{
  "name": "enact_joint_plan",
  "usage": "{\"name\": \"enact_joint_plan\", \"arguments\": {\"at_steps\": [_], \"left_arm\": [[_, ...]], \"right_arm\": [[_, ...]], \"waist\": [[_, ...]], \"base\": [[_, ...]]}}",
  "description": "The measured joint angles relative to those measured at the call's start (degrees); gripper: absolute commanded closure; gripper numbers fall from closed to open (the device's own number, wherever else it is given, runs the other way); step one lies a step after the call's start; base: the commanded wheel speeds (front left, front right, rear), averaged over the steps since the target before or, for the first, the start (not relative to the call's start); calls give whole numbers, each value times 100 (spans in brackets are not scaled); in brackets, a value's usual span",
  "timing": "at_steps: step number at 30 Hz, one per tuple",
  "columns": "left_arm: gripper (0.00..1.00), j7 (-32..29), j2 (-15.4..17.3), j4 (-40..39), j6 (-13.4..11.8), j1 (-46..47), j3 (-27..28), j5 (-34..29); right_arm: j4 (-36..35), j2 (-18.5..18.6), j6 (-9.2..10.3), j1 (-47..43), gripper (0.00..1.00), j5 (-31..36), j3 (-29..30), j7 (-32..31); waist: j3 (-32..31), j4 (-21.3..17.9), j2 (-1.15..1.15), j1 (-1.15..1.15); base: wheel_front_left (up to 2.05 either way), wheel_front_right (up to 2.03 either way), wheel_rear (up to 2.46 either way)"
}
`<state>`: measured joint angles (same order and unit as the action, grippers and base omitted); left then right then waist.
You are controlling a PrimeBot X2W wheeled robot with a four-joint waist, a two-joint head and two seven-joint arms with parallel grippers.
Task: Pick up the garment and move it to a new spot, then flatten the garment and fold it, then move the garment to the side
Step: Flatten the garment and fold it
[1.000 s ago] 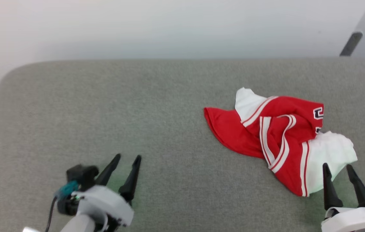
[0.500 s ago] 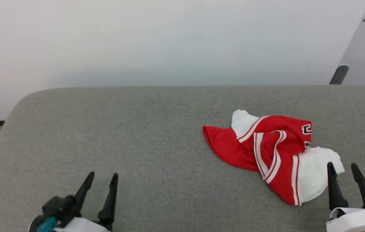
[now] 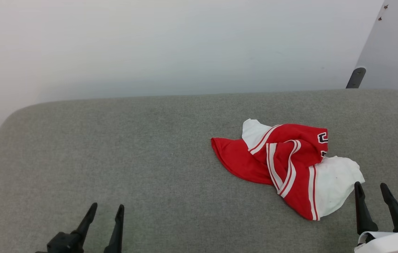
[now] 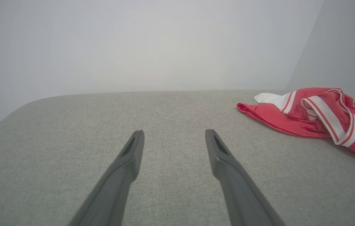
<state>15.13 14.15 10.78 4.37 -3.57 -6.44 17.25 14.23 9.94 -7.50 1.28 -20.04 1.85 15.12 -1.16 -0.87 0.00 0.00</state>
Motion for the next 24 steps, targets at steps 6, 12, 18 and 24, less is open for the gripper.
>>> {"name": "enact_joint_plan", "arguments": {"at_steps": [6, 12, 18, 24], "left_arm": [[0, 0, -86, 22, 101, 2, 136, -121], [0, 0, -69, 234, 229, 480, -5, -102], [0, -713, 322, 814, 281, 2259, -498, -124], [0, -2171, 737, 1362, 312, 4095, -1642, 725]], "right_arm": [[0, -26, 0, 4, 0, 43, -36, 0], [-15, -133, 0, 216, 0, 88, -307, 0], [-77, -333, 0, 539, 0, 129, -494, 0], [-115, -577, -1, 798, 0, 93, -576, 0]], "waist": [[33, -42, 0, 0], [155, -232, 0, 0], [523, -540, 0, 0], [1003, -1021, 0, 0]], "base": [[0, 0, 0], [0, 0, 0], [0, 0, 0], [0, 0, 0]]}}
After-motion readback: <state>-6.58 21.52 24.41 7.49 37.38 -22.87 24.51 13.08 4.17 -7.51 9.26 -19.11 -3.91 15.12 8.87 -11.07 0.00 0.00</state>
